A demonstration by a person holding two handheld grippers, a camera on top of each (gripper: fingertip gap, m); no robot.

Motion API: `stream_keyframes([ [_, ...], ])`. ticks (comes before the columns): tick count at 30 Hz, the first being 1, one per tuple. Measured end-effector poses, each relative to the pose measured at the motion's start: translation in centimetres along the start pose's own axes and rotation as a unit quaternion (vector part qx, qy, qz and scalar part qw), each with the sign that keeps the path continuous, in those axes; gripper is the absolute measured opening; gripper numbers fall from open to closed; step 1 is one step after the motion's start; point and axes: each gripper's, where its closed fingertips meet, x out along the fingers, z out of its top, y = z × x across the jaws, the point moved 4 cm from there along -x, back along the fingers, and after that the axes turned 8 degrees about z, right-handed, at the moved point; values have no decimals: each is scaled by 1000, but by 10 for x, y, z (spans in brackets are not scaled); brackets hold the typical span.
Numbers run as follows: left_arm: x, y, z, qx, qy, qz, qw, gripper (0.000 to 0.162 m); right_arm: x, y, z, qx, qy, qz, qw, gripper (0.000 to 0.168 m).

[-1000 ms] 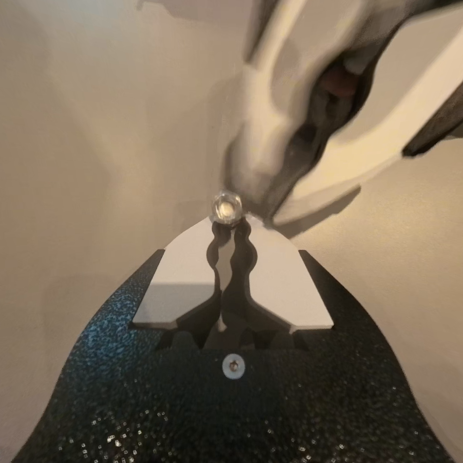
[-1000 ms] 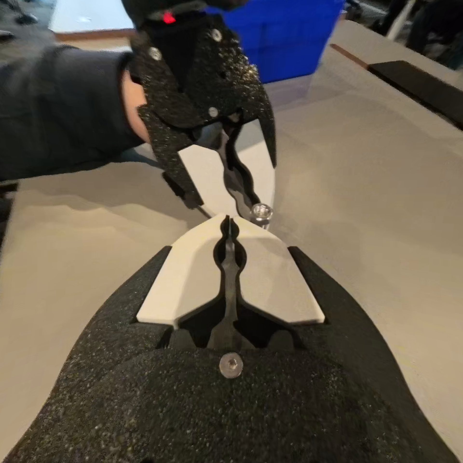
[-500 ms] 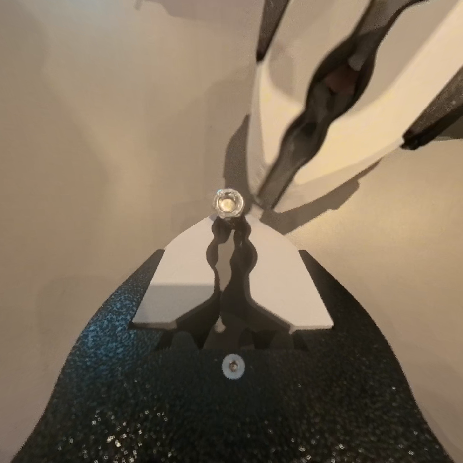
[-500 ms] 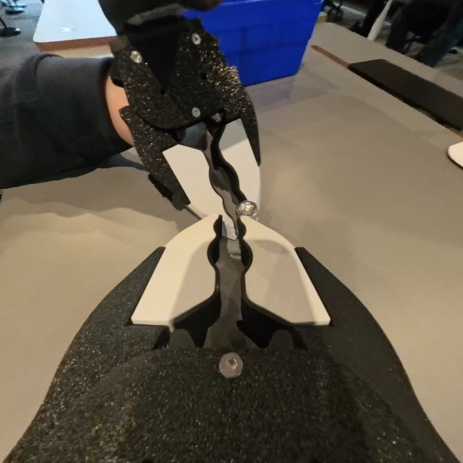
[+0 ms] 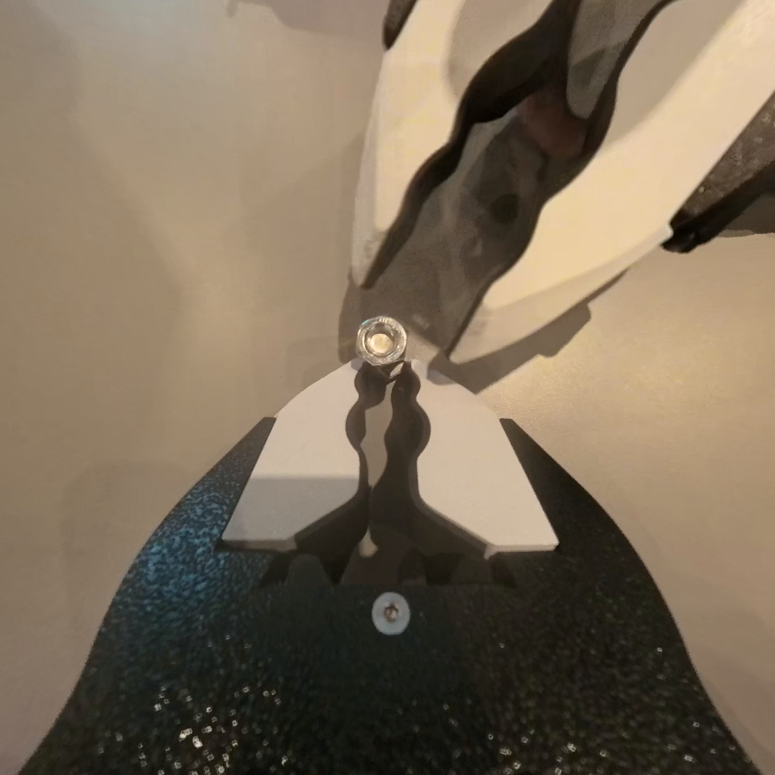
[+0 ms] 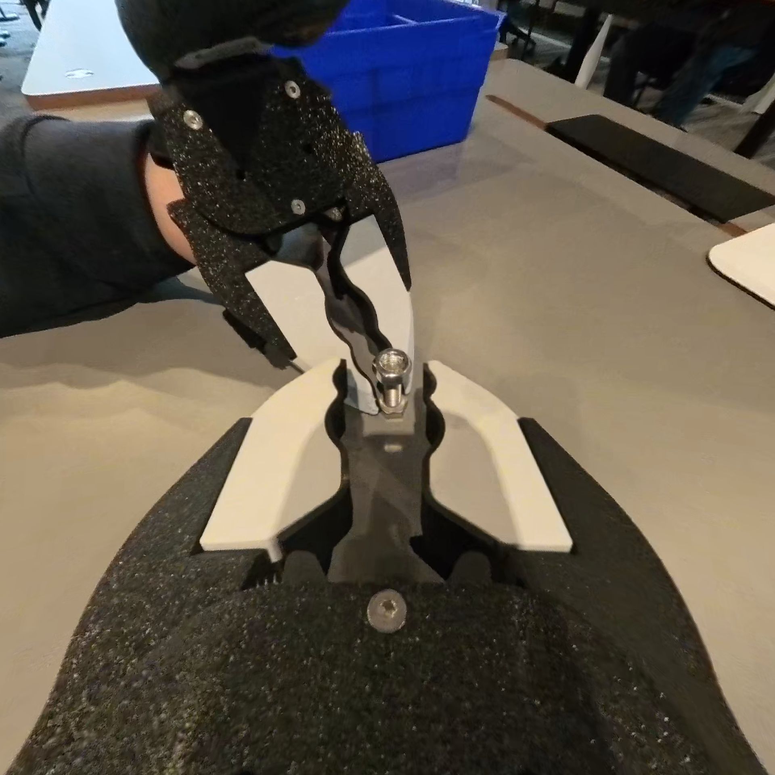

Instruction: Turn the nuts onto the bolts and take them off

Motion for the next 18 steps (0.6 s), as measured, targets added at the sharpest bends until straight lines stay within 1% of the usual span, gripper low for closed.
stream_keyframes([
  [1, 0, 0, 0, 0, 0, 0, 1000, 15, 2, 0, 0, -2, 5, -2, 1000, 37],
  [3, 0, 0, 0, -1, -1, 0, 1000, 15, 5, 2, -3, -10, 22, 1, 1000, 37],
  [5, 0, 0, 0, 1, -1, 0, 1000, 15, 3, 8, -4, -10, 25, 21, 999, 21],
  [6, 0, 0, 0, 1, -1, 0, 1000, 15, 1, 12, -5, -3, 25, 45, 999, 4],
  [8, 0, 0, 0, -2, -1, -2, 1000, 15, -2, 9, -5, 11, 17, 41, 999, 10],
  [10, 0, 0, 0, -1, -1, -1, 1000, 15, -1, 3, -4, 11, 16, 19, 1000, 20],
  [14, 0, 0, 0, -1, 0, 0, 1000, 15, 5, 1, -5, -16, 33, -10, 999, 32],
  [16, 0, 0, 0, 0, -1, 1, 1000, 15, 6, 6, -6, -22, 41, 4, 999, 27],
  [18, 0, 0, 0, 3, 0, 2, 1000, 15, 3, 9, -6, -15, 33, 27, 999, 13],
])
